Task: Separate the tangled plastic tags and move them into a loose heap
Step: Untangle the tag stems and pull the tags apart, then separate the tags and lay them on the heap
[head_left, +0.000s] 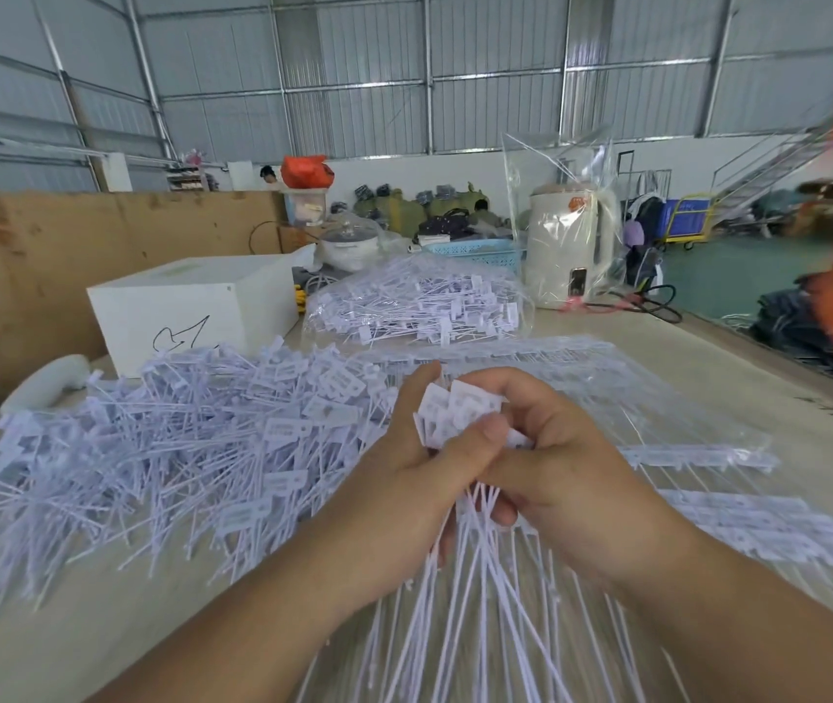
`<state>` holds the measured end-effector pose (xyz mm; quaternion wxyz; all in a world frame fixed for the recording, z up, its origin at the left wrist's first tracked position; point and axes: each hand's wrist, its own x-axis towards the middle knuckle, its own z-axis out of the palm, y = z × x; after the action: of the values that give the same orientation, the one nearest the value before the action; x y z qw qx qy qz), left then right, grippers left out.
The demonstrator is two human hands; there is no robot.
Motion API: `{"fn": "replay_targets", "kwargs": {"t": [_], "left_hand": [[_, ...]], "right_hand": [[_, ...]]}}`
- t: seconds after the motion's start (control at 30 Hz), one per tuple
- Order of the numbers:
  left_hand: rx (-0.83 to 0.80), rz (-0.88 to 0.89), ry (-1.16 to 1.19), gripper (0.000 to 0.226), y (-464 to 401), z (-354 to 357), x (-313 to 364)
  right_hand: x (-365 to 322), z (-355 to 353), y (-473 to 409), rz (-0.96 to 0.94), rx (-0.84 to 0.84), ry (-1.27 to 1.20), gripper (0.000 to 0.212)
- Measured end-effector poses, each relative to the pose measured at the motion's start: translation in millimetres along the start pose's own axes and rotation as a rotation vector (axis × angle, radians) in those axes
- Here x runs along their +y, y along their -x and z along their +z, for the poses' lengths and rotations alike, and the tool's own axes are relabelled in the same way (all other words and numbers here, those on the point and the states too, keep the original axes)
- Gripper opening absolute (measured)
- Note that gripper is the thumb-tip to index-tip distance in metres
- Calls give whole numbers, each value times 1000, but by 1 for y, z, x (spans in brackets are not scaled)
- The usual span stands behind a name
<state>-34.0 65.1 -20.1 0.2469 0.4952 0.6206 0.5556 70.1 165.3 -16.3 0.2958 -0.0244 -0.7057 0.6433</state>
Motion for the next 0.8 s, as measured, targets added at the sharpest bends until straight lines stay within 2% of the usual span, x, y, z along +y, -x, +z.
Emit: {"fn": "replay_targets", "kwargs": {"t": [0.07, 0.17, 0.23, 0.33, 0.4, 0.5, 0.53, 0.6, 0.67, 0.8], "left_hand": [[-20, 20, 27, 98, -2, -2, -1], [-144, 81, 59, 104, -5, -4, -3], [-180, 99, -9, 85, -2, -2, -1], [-74, 146, -203, 53, -2, 0, 0], [1, 166, -261, 51, -2, -3, 0], [50, 155, -195, 60, -6, -13, 3], [88, 143, -196, 63, -8, -19, 4], [186, 135, -228, 68, -11, -35, 7], [277, 122, -250, 66, -13, -50, 11], [545, 117, 51, 55, -22, -79, 17]], "right_hand": [[0, 1, -2, -1, 22, -54, 22], [-2, -1, -3, 30, 74, -159, 21], [-3, 0, -2, 50, 107, -177, 21], [0, 3, -3, 26, 156, -159, 20], [0, 7, -3, 11, 165, -144, 21], [-2, 6, -4, 50, 172, -203, 42], [-1, 5, -2, 71, 177, -152, 43], [0, 1, 2, 77, 125, 240, 32], [3, 2, 7, 102, -50, 650, 35], [12, 5, 7, 265, -403, 1145, 50]]}}
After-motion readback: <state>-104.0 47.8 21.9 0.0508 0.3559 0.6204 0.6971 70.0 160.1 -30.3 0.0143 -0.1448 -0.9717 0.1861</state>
